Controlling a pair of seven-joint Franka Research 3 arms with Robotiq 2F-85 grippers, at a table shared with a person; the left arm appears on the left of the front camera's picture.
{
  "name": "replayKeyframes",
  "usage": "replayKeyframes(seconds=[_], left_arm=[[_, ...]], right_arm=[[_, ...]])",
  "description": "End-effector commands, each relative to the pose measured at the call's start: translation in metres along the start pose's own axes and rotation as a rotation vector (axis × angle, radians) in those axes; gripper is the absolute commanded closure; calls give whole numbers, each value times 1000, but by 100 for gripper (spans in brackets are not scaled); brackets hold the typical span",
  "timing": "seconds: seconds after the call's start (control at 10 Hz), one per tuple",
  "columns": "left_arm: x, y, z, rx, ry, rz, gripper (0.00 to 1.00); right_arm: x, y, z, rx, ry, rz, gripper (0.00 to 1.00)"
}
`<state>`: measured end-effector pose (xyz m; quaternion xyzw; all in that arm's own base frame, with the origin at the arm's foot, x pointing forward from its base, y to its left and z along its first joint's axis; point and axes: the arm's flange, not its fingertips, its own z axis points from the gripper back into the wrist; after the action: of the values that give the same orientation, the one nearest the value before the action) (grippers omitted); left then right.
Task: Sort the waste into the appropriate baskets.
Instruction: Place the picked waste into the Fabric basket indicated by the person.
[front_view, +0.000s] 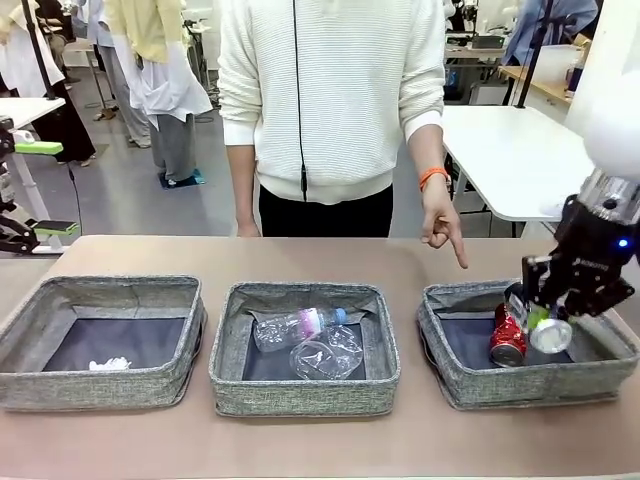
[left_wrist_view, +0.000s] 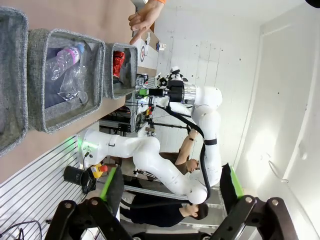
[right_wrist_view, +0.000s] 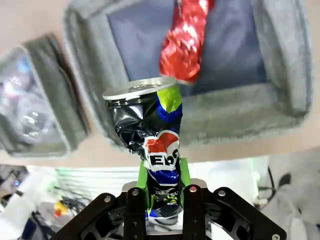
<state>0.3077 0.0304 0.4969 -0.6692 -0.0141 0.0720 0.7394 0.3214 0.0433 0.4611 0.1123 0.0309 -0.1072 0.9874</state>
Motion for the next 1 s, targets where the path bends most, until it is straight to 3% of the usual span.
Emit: replayKeyframes(seconds=[0.0, 0.5, 0.6, 0.7, 0.8, 0.9], left_arm=[[-3, -4, -3, -22, -2, 1, 0], [-3, -4, -3, -22, -2, 1, 0], [-3, -4, -3, -22, -2, 1, 0], [-3, -4, -3, -22, -2, 1, 0], [-3, -4, -3, -22, -2, 1, 0], [-3, -4, -3, -22, -2, 1, 0]], right_arm=[[-16, -15, -20, 176, -62, -54, 73], [-12, -21, -19, 243, -103, -93, 73], [-12, -20, -20, 247, -149, -117, 19], [-15, -20, -18, 248, -168, -94, 17], [-17, -19, -16, 243, -190, -101, 0], [-18, -21, -14, 273, -204, -95, 0]])
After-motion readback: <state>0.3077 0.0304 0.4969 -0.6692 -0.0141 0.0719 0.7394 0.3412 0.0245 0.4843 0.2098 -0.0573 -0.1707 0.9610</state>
